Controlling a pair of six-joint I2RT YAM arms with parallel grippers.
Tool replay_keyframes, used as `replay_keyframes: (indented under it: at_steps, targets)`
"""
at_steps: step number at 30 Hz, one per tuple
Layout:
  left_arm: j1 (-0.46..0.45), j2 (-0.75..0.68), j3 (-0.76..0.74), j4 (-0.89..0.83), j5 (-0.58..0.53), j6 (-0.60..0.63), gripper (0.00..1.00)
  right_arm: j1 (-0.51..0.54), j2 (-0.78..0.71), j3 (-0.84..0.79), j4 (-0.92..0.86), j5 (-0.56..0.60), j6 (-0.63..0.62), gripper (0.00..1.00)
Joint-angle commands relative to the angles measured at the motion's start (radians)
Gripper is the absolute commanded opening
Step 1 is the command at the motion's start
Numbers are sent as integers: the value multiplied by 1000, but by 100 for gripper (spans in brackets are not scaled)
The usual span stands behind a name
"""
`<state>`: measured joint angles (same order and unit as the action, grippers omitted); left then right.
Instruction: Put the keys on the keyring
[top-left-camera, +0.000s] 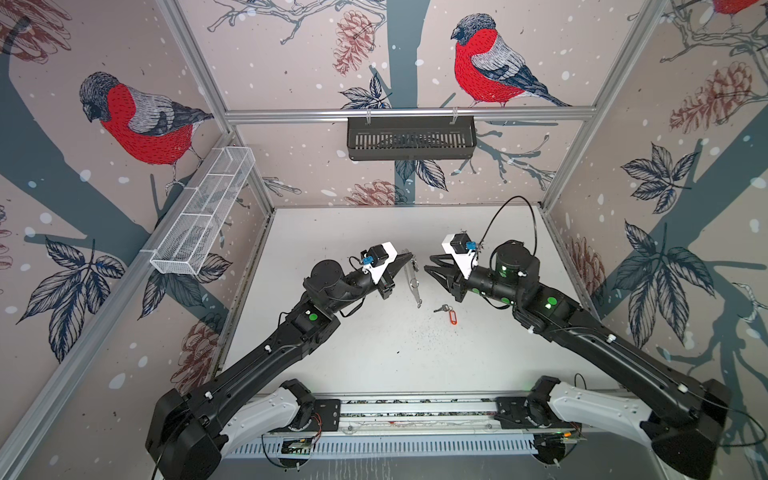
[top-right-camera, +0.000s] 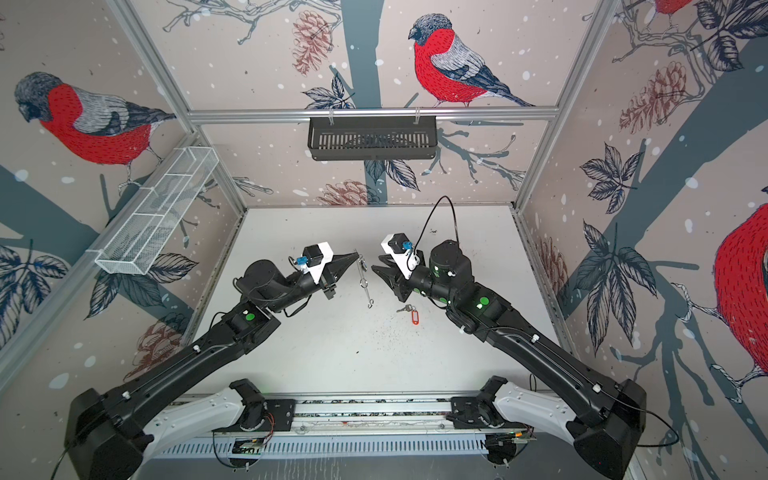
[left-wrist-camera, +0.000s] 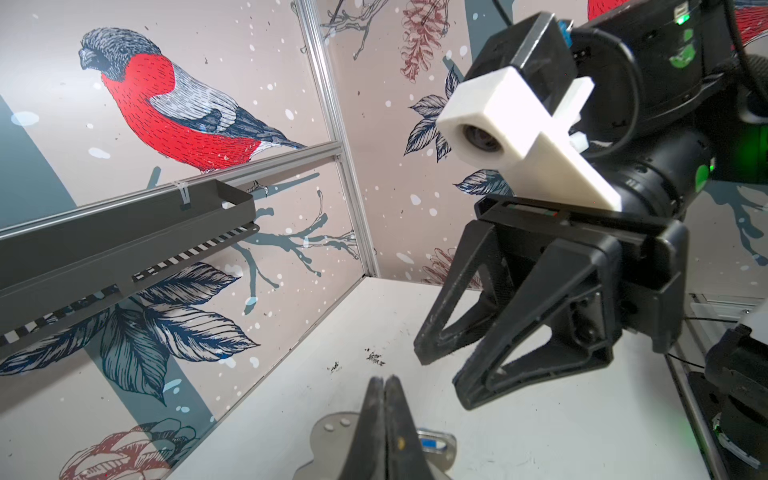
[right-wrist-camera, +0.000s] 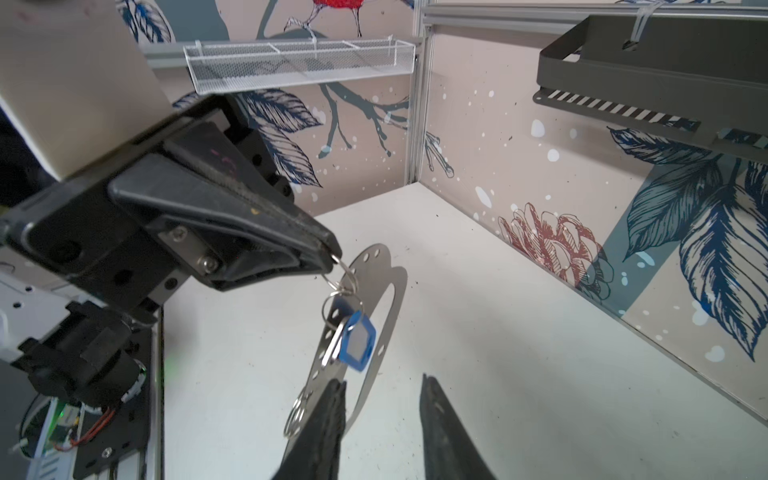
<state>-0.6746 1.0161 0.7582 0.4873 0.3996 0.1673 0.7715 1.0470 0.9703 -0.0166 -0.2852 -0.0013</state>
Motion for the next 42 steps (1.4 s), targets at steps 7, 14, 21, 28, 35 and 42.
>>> replay_keyframes:
  at_steps: [7, 14, 21, 28, 35, 42]
  targets:
    - [3, -5, -34, 158, 33, -73, 0, 17, 41, 5, 149, -10, 76, 31]
    - [3, -5, -48, 192, 48, -94, 0, 38, 62, 4, 147, -40, 71, 29]
    - [4, -4, -59, 224, 66, -107, 0, 63, 82, 11, 140, -47, 61, 27]
    - [4, -4, -73, 249, 77, -123, 0, 75, 98, 22, 142, -52, 50, 27]
    - [5, -1, -91, 284, 93, -147, 0, 84, 112, 36, 148, -63, 33, 26]
    - [5, 2, -98, 305, 100, -156, 0, 97, 117, 33, 139, -119, -15, 9]
